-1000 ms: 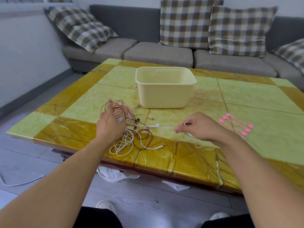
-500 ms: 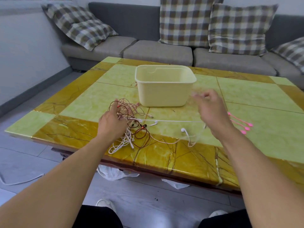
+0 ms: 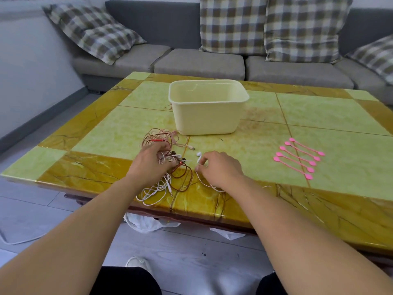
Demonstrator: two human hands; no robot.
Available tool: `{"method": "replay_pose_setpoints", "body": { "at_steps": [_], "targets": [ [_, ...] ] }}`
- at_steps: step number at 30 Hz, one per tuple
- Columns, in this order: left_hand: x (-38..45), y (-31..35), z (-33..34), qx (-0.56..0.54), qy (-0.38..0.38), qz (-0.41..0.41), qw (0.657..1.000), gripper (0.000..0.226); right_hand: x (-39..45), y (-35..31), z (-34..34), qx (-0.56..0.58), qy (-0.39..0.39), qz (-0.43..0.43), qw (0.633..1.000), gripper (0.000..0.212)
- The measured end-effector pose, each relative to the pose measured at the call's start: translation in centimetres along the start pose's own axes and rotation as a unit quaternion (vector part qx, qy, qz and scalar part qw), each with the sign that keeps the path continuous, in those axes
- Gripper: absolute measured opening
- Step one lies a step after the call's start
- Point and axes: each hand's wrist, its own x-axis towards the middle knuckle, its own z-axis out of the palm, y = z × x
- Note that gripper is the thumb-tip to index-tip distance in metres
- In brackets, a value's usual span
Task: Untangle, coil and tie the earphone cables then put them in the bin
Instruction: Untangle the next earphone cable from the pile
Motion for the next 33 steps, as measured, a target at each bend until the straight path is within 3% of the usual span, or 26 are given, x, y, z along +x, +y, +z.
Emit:
{"method": "replay_pose_setpoints", "body": {
  "at_steps": [3, 5, 7, 10, 11, 13, 17, 18, 20, 22, 23, 27, 30, 33],
  "targets": [
    [-0.1, -0.1, -0.1, 0.007, -0.005, -0.007, 1.0, 0.064, 0.9, -0.4, 0.5, 0.074, 0.047, -0.023, 0.996, 0.022],
    [-0.2, -0.2, -0.3, 0.007, 0.002, -0.02, 1.0, 0.064, 1.3, -1.2, 0.0, 0.222, 0.085, -0.06, 0.97, 0.021],
    [-0.3, -0.3, -0.4, 0.002, 0.008, -0.038, 0.999, 0.063, 1.1, -2.2, -1.3, 0.439, 0.109, -0.08, 0.888, 0.019],
    [-0.3, -0.3, -0.8, -0.007, 0.019, -0.066, 0.998, 0.06, 0.9, -3.1, -3.0, 0.692, 0.115, -0.081, 0.708, 0.017],
    [-0.4, -0.2, -0.9, -0.006, 0.023, -0.075, 0.997, 0.061, 0.7, -3.2, -3.4, 0.73, 0.125, -0.077, 0.668, 0.018],
    [-0.4, 0.1, -1.1, 0.001, 0.035, -0.089, 0.995, 0.064, 0.7, -3.0, -4.0, 0.749, 0.163, -0.056, 0.64, 0.02],
    [-0.4, -0.1, -1.6, -0.023, 0.046, -0.134, 0.99, 0.068, 0.2, -1.6, -5.9, 0.706, 0.26, -0.039, 0.657, 0.021],
    [-0.5, -0.4, -1.8, -0.024, 0.045, -0.147, 0.988, 0.07, 0.1, -1.1, -6.5, 0.667, 0.291, -0.047, 0.685, 0.02],
    [-0.6, -1.0, -2.1, -0.02, 0.04, -0.164, 0.986, 0.071, 0.1, 0.3, -7.1, 0.534, 0.323, -0.056, 0.779, 0.017],
    [-0.8, -1.4, -2.5, -0.018, 0.043, -0.161, 0.986, 0.069, 0.0, 1.4, -6.9, 0.412, 0.274, -0.047, 0.867, 0.016],
    [-0.9, -1.5, -2.5, -0.016, 0.049, -0.155, 0.987, 0.066, -0.1, 1.9, -6.6, 0.381, 0.236, -0.04, 0.893, 0.017],
    [-0.6, -1.3, -2.5, -0.015, 0.117, -0.151, 0.981, 0.047, -0.3, 3.4, -5.7, 0.346, 0.136, -0.028, 0.928, 0.016],
    [-0.4, -0.2, -2.6, -0.043, 0.169, -0.154, 0.973, 0.065, -0.5, 4.9, -5.6, 0.272, 0.06, -0.02, 0.96, 0.022],
    [-0.2, 0.8, -2.9, -0.047, 0.211, -0.153, 0.964, 0.09, -1.2, 6.0, -5.3, 0.14, -0.074, -0.024, 0.987, 0.047]
  ]
}}
